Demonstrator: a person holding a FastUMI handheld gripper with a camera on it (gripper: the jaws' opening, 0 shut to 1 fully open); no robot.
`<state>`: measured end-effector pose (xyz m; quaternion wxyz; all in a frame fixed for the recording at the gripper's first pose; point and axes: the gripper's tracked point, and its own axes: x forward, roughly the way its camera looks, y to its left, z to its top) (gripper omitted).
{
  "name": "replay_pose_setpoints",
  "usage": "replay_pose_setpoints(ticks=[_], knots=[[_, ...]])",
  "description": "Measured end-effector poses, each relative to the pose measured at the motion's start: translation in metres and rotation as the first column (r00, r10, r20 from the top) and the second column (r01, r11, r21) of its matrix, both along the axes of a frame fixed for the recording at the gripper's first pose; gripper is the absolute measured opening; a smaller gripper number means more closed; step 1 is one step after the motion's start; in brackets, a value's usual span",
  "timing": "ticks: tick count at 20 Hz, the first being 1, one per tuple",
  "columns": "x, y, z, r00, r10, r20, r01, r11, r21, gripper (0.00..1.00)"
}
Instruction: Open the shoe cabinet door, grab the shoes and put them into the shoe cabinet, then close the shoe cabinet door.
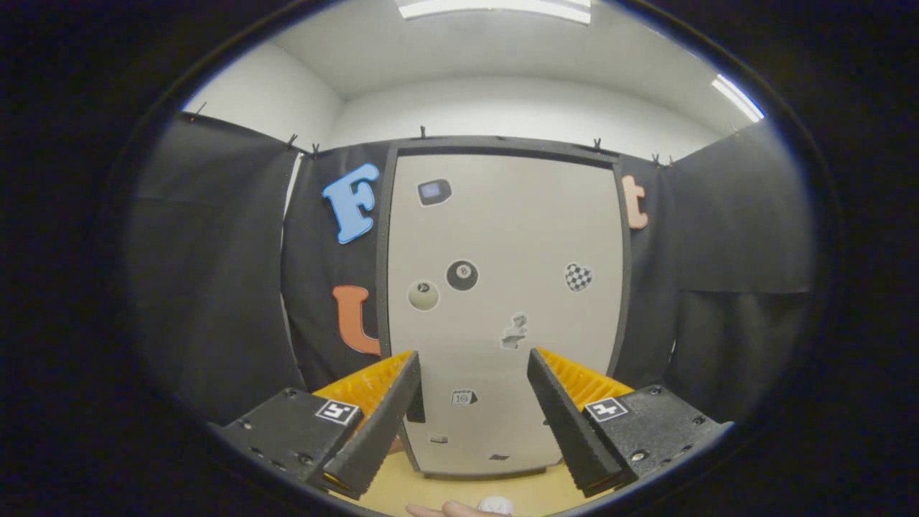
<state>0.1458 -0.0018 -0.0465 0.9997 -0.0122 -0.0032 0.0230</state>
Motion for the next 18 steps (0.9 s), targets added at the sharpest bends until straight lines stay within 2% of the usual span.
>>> replay_pose_setpoints(ticks=[5,9,13,14,16,18], knots=[[0.062,0.024,-0.047,0.997,0.037,-0.068,-0.039,0.999,-0.038,0.99],[0.100,0.045,-0.089,0.983,0.075,-0.165,-0.075,0.997,0.003,0.99],[0.123,0.054,-0.093,0.990,0.054,-0.132,-0.055,0.999,-0.003,1.00],[0.126,0.057,-0.100,0.986,0.047,-0.158,-0.049,0.999,-0.006,0.99],[0.134,0.066,-0.112,0.973,0.074,-0.217,-0.068,0.997,0.038,0.96],[0.140,0.067,-0.122,0.962,0.094,-0.257,-0.066,0.991,0.116,0.76]])
